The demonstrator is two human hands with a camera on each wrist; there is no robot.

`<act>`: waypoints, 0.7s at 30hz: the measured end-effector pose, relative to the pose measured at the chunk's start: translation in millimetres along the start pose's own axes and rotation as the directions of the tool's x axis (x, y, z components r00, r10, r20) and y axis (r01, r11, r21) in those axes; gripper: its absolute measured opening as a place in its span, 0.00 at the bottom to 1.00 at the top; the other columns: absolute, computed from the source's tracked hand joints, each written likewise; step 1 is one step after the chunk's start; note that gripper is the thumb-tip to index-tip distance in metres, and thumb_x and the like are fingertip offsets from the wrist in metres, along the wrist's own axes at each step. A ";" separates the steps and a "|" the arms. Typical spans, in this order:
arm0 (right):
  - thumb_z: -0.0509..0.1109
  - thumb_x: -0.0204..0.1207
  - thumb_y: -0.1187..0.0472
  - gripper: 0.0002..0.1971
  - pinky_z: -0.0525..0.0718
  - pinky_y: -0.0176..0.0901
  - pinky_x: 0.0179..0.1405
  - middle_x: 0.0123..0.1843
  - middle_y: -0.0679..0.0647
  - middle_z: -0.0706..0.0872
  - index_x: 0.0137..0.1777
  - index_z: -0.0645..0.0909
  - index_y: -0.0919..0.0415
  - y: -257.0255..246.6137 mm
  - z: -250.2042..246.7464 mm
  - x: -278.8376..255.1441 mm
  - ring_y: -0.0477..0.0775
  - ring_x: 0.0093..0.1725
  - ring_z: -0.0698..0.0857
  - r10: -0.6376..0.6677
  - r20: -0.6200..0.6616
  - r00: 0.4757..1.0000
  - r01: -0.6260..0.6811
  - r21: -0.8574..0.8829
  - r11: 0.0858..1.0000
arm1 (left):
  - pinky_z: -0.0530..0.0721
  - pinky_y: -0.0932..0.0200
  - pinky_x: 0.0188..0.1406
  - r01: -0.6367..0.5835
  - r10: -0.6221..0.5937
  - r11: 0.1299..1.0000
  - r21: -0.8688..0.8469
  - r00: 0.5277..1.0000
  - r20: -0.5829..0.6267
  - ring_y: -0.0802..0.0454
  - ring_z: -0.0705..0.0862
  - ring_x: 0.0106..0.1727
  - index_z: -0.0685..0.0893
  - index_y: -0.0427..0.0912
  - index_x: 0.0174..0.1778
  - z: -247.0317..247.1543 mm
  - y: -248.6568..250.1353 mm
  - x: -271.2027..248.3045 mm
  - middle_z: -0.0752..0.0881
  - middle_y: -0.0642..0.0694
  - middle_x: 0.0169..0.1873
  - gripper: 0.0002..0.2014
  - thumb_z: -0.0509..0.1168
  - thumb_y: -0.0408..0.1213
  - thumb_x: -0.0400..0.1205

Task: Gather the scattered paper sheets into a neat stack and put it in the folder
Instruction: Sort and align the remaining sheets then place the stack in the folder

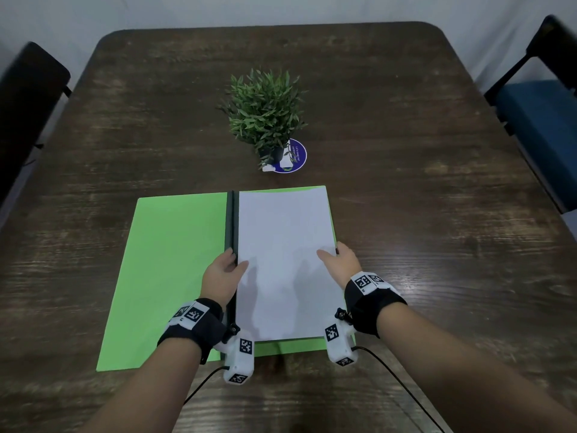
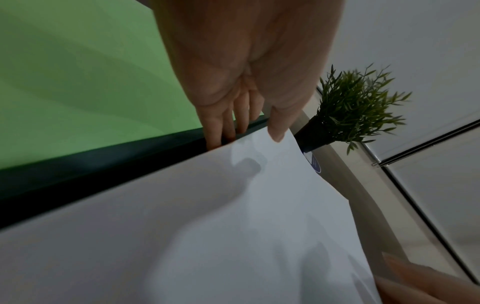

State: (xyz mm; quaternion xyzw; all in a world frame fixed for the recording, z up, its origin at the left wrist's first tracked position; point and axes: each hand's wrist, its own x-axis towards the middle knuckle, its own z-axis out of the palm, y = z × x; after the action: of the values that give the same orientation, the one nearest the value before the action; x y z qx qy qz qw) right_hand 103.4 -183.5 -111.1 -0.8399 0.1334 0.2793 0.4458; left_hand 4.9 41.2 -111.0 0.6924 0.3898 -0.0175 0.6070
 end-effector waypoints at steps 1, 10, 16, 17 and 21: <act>0.67 0.79 0.53 0.22 0.73 0.41 0.61 0.68 0.49 0.77 0.71 0.74 0.61 -0.7 -2.0 -2.4 0.54 0.65 0.78 0.002 0.012 1.000 -0.003 0.036 0.999 | 0.73 0.51 0.73 0.011 -0.011 1.000 -0.020 1.000 0.010 0.47 0.76 0.72 0.68 0.34 0.78 1.1 -0.2 -0.3 0.76 0.41 0.73 0.30 0.69 0.31 0.80; 0.68 0.79 0.52 0.28 0.72 0.47 0.73 0.76 0.52 0.75 0.78 0.71 0.59 -1.9 -6.7 -2.9 0.56 0.74 0.75 0.036 0.071 0.997 -0.043 0.098 0.994 | 0.71 0.44 0.75 0.076 -0.075 0.996 -0.041 0.996 0.037 0.45 0.75 0.73 0.69 0.33 0.78 -1.7 0.5 1.8 0.75 0.39 0.74 0.30 0.70 0.31 0.80; 0.66 0.82 0.54 0.28 0.69 0.45 0.73 0.78 0.52 0.71 0.80 0.67 0.60 -6.5 -10.3 -8.9 0.57 0.77 0.72 0.048 0.065 0.997 -0.054 0.098 0.994 | 0.70 0.47 0.76 0.096 -0.094 0.995 -0.032 0.994 0.063 0.45 0.73 0.74 0.66 0.34 0.79 0.0 6.9 -1.7 0.73 0.39 0.75 0.30 0.67 0.33 0.82; 0.65 0.82 0.54 0.28 0.70 0.44 0.71 0.78 0.53 0.72 0.80 0.66 0.60 -5.7 -11.9 -8.5 0.57 0.76 0.72 0.056 0.072 0.996 -0.064 0.112 0.992 | 0.70 0.46 0.76 0.107 -0.104 0.994 -0.038 0.991 0.080 0.45 0.73 0.74 0.65 0.36 0.80 -2.1 9.8 -0.9 0.73 0.40 0.75 0.30 0.66 0.36 0.83; 0.64 0.83 0.50 0.31 0.69 0.44 0.69 0.81 0.55 0.68 0.83 0.61 0.59 -5.1 -24.3 -10.7 0.58 0.78 0.69 0.044 0.065 0.997 -0.051 0.100 0.994 | 0.71 0.49 0.73 0.080 -0.076 0.996 -0.029 0.992 0.103 0.44 0.75 0.72 0.66 0.39 0.78 -27.4 23.4 2.7 0.74 0.41 0.73 0.24 0.59 0.42 0.87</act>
State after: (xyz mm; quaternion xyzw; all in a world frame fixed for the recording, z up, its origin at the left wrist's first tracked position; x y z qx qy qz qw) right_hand 105.6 -200.8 -90.5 -0.8034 0.1534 0.3091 0.4853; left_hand 7.7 66.9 -85.7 0.6647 0.3854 -0.0699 0.6362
